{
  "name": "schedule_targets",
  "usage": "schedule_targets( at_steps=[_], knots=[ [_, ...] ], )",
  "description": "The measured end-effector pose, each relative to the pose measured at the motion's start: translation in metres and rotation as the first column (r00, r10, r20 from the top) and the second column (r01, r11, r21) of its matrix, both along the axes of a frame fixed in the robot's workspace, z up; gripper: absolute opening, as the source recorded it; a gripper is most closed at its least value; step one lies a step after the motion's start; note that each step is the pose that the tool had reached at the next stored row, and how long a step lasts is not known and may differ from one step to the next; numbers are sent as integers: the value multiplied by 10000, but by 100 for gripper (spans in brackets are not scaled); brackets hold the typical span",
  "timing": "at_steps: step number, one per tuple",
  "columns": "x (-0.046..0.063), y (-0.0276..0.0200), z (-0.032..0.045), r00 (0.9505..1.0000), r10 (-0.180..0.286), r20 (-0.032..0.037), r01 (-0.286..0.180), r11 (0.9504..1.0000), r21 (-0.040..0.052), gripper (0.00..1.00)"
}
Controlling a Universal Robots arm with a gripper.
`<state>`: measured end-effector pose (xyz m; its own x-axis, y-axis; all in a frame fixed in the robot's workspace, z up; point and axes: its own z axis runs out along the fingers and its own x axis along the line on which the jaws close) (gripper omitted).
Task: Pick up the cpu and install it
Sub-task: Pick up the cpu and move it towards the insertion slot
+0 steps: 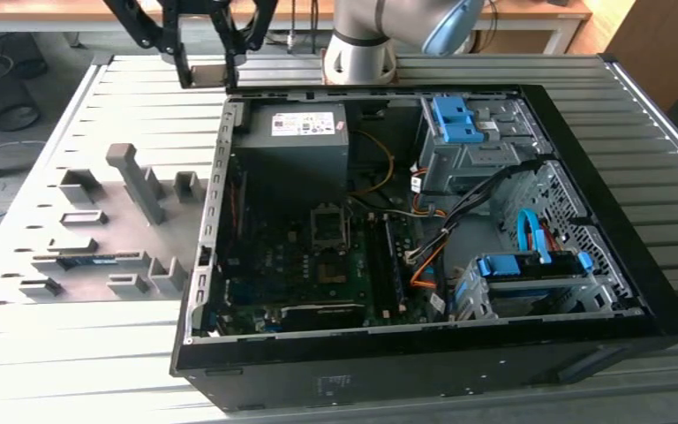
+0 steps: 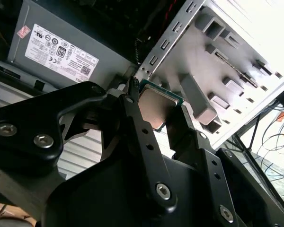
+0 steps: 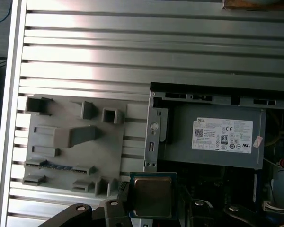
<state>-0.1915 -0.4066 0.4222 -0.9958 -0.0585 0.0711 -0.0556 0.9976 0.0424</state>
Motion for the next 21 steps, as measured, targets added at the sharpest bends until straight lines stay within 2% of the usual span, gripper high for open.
schedule_targets(
  at_steps=[21],
  knots=[
    [821,0,0,10000,0,-66,0,10000,0,47]
  ],
)
